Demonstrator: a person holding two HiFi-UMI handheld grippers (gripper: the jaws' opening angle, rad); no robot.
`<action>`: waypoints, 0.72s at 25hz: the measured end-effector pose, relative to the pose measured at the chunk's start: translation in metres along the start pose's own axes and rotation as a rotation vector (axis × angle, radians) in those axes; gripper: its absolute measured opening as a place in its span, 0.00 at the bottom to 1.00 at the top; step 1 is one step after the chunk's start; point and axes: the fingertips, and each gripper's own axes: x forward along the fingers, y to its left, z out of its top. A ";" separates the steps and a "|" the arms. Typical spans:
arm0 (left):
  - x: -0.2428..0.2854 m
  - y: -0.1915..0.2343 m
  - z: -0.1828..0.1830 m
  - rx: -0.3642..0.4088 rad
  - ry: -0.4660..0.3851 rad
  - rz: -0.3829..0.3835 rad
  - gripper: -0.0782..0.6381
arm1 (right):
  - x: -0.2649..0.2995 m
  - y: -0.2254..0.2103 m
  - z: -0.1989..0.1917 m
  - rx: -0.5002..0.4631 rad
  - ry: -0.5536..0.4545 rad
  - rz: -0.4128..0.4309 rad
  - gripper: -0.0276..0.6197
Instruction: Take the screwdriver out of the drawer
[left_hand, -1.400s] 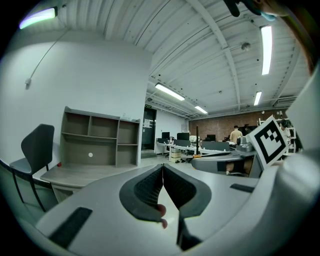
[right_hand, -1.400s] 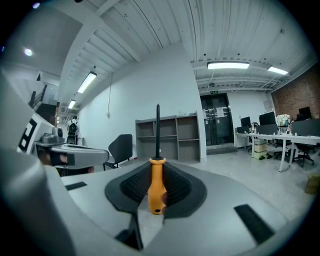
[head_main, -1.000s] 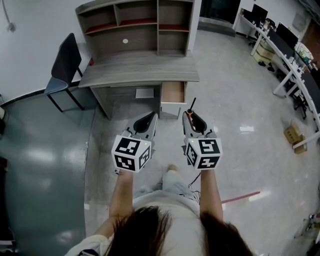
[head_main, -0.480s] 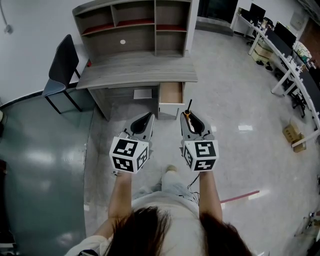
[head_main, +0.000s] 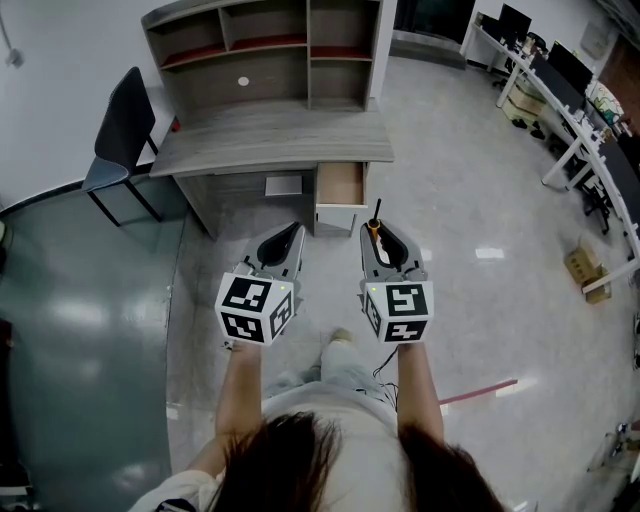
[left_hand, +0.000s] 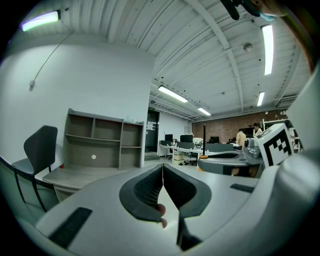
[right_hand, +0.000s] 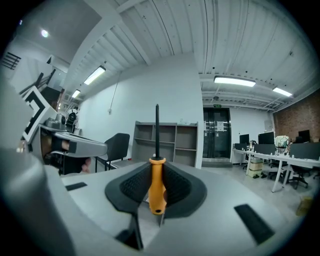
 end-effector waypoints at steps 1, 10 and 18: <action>0.001 0.000 0.000 0.000 0.000 0.001 0.13 | 0.000 0.000 0.000 -0.002 0.001 0.001 0.17; 0.008 -0.002 -0.005 -0.003 0.009 0.008 0.13 | 0.002 -0.006 -0.006 -0.007 0.009 0.004 0.17; 0.004 -0.003 -0.015 -0.001 0.029 0.014 0.13 | 0.006 -0.005 -0.012 0.004 0.021 0.012 0.17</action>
